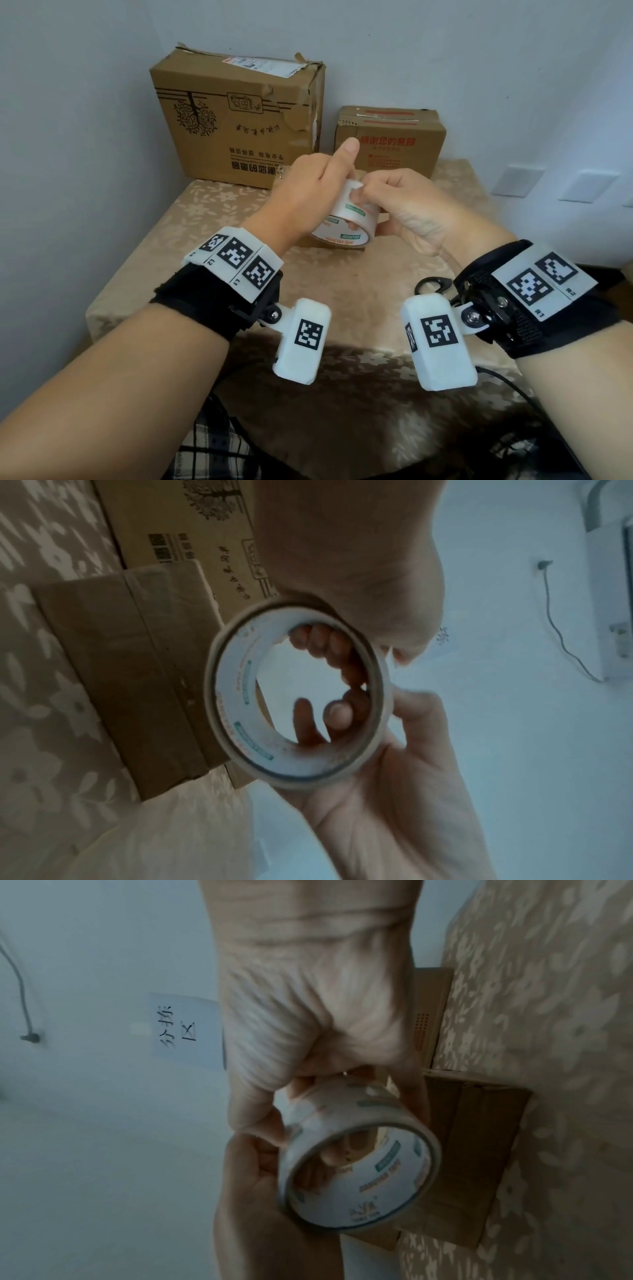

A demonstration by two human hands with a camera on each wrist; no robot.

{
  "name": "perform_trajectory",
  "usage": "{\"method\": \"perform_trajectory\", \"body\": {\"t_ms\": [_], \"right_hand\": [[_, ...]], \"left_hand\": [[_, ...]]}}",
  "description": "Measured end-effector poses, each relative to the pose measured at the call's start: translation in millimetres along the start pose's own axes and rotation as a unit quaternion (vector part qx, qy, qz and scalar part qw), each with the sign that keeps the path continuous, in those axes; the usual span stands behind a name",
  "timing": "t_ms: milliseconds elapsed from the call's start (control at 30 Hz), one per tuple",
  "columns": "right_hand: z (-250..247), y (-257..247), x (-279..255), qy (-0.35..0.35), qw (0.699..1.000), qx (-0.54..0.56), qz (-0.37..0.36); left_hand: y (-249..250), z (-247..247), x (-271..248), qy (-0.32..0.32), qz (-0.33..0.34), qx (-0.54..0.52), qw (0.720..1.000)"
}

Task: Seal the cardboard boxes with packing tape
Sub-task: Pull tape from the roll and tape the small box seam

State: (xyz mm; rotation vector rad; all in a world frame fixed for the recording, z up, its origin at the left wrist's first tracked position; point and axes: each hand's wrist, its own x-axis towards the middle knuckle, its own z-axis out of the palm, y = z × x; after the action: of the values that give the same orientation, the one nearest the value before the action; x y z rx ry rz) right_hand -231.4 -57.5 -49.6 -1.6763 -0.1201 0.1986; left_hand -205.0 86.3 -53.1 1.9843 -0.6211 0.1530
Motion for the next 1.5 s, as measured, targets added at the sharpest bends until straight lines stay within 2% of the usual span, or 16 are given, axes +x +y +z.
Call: {"method": "perform_trajectory", "body": {"t_ms": [100,200,333,533,733,967,1033,1133,1233,1267,1333,1433,1500], "right_hand": [[-1,4,1,0.017,0.997,0.079,-0.010],[-7,7,3,0.035,0.983,0.178,-0.015],[-6,7,2,0.028,0.978,0.206,-0.031],[-4,2,1,0.043,0.995,0.091,-0.027],[-1,-2,0,0.050,0.998,-0.012,-0.042],[0,-1,-1,0.044,0.996,-0.044,-0.057],[1,1,-1,0.034,0.996,-0.037,-0.073],[-1,6,0,0.046,0.983,-0.070,-0.166],[6,9,1,0.077,0.924,-0.172,-0.332],[8,11,4,0.091,0.907,-0.191,-0.365],[11,16,9,0.144,0.899,-0.173,-0.376],[8,13,11,0.242,0.921,-0.059,-0.298],[4,10,13,0.257,0.932,0.022,-0.255]], "left_hand": [[-4,-4,-2,-0.041,-0.007,-0.104,0.994],[-6,-7,-3,-0.047,-0.020,-0.186,0.981],[-6,-11,-4,-0.053,-0.022,-0.266,0.962],[1,-14,-8,-0.058,-0.064,-0.181,0.980],[10,-8,-6,-0.024,-0.005,-0.089,0.996],[9,-6,-4,-0.015,-0.002,-0.058,0.998],[9,-6,-4,0.009,-0.011,-0.066,0.998],[5,-6,-2,0.053,-0.058,-0.100,0.992],[5,0,0,0.079,-0.119,-0.168,0.975],[6,2,2,0.086,-0.130,-0.194,0.968],[7,3,3,0.075,-0.129,-0.210,0.966],[2,0,1,-0.011,-0.075,-0.158,0.984],[-1,2,-2,-0.043,-0.033,-0.104,0.993]]}}
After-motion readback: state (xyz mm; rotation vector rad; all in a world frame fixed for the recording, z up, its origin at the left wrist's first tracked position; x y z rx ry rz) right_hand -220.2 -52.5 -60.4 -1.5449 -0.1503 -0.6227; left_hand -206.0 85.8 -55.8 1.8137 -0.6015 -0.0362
